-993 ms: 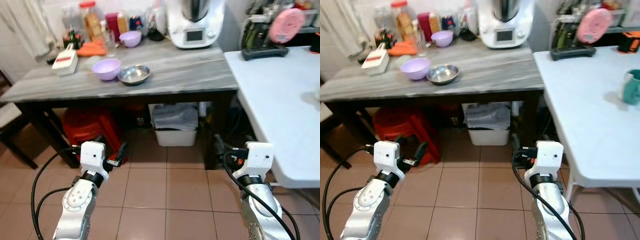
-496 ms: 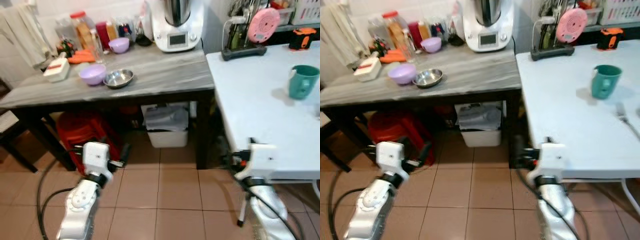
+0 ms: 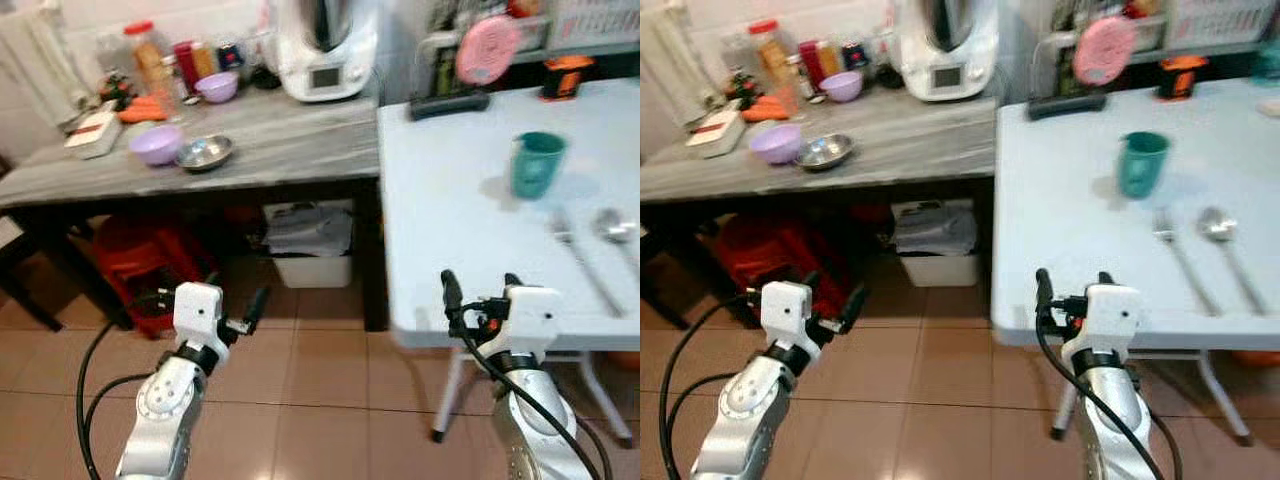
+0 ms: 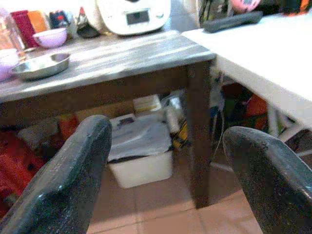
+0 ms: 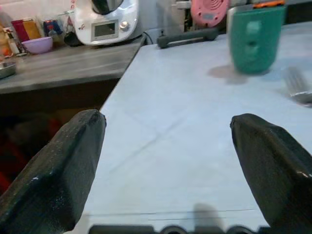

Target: Setting the table

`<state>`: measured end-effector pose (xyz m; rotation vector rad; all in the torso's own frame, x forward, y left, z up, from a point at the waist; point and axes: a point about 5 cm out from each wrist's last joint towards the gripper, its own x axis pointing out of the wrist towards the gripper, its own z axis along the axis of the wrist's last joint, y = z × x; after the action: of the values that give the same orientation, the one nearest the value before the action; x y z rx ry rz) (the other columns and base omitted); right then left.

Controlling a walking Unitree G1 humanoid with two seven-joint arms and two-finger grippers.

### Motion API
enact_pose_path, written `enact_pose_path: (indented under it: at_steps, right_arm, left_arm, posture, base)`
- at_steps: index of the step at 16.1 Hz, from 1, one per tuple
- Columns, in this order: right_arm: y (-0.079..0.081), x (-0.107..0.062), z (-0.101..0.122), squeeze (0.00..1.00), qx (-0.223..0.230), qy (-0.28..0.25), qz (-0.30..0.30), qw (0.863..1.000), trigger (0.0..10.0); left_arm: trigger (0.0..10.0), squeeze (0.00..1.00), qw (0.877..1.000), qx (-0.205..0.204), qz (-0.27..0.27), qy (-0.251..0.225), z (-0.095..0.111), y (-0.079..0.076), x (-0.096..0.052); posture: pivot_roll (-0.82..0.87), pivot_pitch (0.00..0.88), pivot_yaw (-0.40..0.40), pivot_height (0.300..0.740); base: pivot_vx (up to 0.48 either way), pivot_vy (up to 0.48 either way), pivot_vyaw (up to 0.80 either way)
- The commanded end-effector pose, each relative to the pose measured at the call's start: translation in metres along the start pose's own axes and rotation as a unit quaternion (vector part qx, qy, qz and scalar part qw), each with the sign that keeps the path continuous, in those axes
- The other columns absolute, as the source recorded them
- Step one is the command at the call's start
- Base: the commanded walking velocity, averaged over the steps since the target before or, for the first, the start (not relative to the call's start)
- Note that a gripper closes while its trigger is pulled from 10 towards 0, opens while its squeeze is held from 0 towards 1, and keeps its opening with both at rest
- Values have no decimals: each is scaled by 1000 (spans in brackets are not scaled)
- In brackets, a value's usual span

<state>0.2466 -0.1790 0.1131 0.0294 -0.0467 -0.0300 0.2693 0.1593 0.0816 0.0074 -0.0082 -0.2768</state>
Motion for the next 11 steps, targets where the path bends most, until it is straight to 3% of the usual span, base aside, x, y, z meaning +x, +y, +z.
enact_pose_path:
  at_steps: [1,11]
  right_arm:
    - [11,1,1,0,14,-3,14,1000,10000]
    - [19,-10,-15,0,25,31,22,999,10000]
  left_arm:
    - [10000,0,1000,9,14,8,-1,11,-4]
    - [10000,0,1000,17,-1,26,-3,12,-13]
  posture:
    - [-92,0,148,740]
    - [-58,36,172,740]
  base:
    - [0,-304,0]
    - [0,-269,0]
